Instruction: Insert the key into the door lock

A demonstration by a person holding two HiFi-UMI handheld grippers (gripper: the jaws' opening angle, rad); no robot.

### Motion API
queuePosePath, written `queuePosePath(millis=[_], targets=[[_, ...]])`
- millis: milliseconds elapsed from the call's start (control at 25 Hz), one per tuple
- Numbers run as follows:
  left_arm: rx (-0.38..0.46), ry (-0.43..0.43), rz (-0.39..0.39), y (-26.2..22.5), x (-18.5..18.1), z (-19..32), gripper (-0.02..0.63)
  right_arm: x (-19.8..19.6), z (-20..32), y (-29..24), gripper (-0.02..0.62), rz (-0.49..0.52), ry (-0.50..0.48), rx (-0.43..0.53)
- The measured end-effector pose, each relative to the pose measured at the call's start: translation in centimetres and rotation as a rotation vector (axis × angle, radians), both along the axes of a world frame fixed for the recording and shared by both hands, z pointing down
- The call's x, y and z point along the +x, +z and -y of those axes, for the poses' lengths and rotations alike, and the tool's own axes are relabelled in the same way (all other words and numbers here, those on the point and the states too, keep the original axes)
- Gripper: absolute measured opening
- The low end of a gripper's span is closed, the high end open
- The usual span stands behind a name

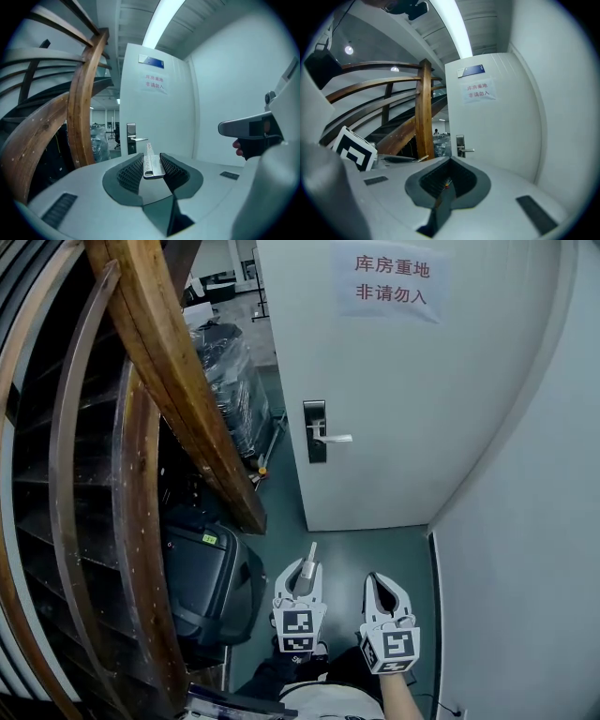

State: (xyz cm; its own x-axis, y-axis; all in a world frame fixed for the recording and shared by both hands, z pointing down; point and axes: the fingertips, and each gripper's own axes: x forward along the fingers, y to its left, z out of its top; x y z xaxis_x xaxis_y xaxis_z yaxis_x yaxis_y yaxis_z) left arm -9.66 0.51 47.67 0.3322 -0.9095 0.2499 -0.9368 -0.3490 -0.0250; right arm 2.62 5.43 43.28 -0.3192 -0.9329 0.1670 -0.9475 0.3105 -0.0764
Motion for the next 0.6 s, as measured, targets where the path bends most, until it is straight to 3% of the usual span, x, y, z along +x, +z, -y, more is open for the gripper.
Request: queuePosePath(millis=[240, 600], targets=[[-0.029, -0.013, 0.003, 2.0, 1.4, 4.7, 0.117, 1.6, 3.8, 1.7, 0.005, -0.003, -0.011, -0.030], [-0.066, -0.091, -0.003, 4.0, 3.9, 14.7, 0.118, 4.2, 14.1, 2.1, 0.006, 0.000, -0.096, -0.020]])
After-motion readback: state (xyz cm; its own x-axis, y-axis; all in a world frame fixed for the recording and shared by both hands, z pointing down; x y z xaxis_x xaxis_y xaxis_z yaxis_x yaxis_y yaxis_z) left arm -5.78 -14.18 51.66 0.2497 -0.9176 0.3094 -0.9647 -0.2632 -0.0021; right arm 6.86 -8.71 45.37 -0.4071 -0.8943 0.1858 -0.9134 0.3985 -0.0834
